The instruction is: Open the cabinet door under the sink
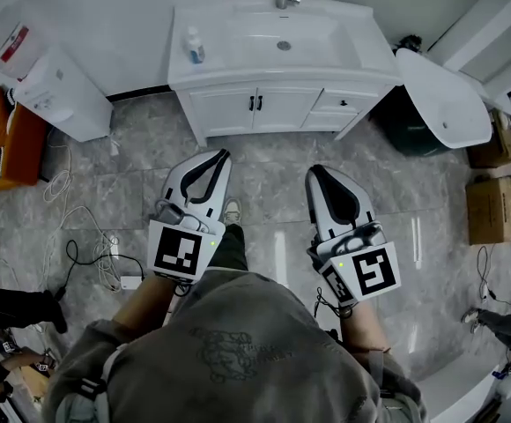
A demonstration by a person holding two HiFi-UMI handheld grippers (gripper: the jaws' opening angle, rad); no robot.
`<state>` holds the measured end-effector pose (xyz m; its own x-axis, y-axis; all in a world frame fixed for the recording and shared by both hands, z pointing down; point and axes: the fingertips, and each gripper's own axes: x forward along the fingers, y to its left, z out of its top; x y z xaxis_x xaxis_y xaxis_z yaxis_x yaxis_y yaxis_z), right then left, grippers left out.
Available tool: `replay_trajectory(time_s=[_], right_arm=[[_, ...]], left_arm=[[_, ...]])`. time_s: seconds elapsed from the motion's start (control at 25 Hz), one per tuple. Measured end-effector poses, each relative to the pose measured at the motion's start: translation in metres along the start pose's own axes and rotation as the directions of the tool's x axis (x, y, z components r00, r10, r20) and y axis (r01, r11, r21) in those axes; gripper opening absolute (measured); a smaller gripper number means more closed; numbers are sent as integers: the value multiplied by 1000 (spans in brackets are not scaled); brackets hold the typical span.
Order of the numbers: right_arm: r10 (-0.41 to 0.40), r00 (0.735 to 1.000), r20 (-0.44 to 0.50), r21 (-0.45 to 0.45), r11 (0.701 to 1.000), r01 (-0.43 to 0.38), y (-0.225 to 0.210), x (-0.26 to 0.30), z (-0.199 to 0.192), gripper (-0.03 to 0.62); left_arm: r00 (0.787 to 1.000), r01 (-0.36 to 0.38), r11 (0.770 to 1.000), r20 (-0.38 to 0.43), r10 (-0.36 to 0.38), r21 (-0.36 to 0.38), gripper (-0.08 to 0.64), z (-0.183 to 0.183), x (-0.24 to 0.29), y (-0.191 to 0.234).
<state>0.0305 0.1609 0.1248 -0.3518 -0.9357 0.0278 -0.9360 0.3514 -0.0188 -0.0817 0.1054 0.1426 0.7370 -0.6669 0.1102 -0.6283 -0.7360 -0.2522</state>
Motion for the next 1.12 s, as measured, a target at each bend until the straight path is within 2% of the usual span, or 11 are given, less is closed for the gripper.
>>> replay_trajectory(time_s=[0.28,0.52,0.72,0.96,1.12], right_arm=[[19,998,-66,37,999,-17,-22,98,-18,35],[-41,979,-202,40,998,50,-61,183,-59,35],[-65,958,-279,113,989,100,-93,229,-112,35],[-98,928,-360,116,982,148,-125,266,-169,37],[-96,908,-408,112,982,154,-148,289,-208,37]], left_arm=[[999,31,999,-25,-32,-33,20,-28,61,63],[993,88,994,-72,-92,-66,21,-66,126,102],[978,148,984,-135,-160,-95,21,-104,172,117],[965,124,981,-213,-155,-150,25,-157,213,129],[952,148,967,-235,-196,-208,111,-192,246,118]])
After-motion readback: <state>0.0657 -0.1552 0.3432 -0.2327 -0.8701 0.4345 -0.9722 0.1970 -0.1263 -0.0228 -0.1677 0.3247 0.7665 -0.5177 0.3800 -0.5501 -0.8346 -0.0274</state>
